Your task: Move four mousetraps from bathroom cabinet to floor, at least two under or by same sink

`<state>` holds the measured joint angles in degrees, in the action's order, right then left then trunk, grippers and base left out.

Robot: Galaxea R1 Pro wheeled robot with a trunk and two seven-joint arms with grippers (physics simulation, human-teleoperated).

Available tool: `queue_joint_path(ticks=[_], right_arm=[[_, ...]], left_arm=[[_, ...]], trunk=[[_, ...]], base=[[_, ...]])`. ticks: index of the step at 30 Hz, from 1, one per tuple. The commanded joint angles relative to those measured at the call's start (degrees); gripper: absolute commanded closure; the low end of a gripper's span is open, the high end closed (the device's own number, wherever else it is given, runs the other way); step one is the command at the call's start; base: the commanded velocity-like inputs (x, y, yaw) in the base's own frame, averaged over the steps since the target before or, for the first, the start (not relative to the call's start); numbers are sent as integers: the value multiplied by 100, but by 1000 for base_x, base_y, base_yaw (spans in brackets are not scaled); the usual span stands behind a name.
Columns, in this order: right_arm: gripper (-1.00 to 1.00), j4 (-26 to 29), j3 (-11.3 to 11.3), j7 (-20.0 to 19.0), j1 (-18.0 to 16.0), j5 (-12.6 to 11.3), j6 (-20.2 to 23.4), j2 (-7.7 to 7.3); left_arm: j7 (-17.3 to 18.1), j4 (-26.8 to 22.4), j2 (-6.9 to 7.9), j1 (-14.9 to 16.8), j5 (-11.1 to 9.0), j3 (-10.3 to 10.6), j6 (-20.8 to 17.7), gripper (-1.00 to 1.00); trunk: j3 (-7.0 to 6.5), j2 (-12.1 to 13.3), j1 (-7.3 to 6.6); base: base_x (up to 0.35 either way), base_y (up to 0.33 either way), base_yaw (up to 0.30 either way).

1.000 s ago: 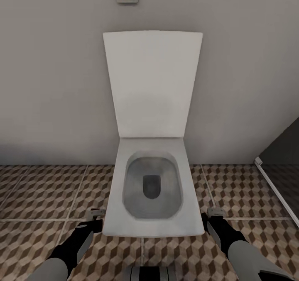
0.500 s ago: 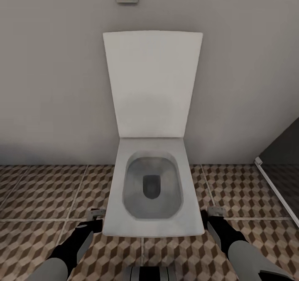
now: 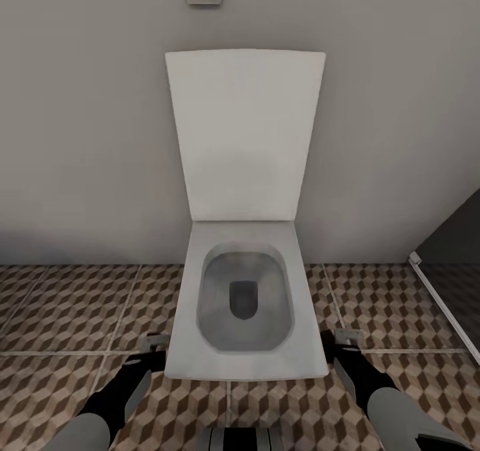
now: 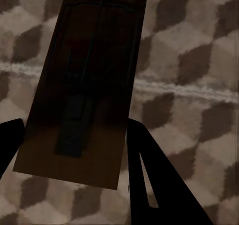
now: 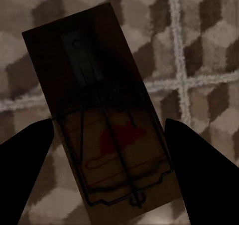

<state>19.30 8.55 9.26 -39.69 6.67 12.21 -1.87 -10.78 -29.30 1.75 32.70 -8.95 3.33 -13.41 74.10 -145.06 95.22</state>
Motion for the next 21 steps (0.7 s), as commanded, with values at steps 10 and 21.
queue_joint_path(ticks=[10, 21], right_arm=[[100, -169, 32, -3, -20, 46, -243, -37], [100, -214, 32, -3, -21, 45, -318, -33]], left_arm=[[-38, 58, 18, 81, -64, 43, -30, 100], [-38, 755, 47, 517, -53, 33, 490, 100]], trunk=[[4, -2, -1], [4, -2, -1]], base=[[0, 0, 0], [0, 0, 0]])
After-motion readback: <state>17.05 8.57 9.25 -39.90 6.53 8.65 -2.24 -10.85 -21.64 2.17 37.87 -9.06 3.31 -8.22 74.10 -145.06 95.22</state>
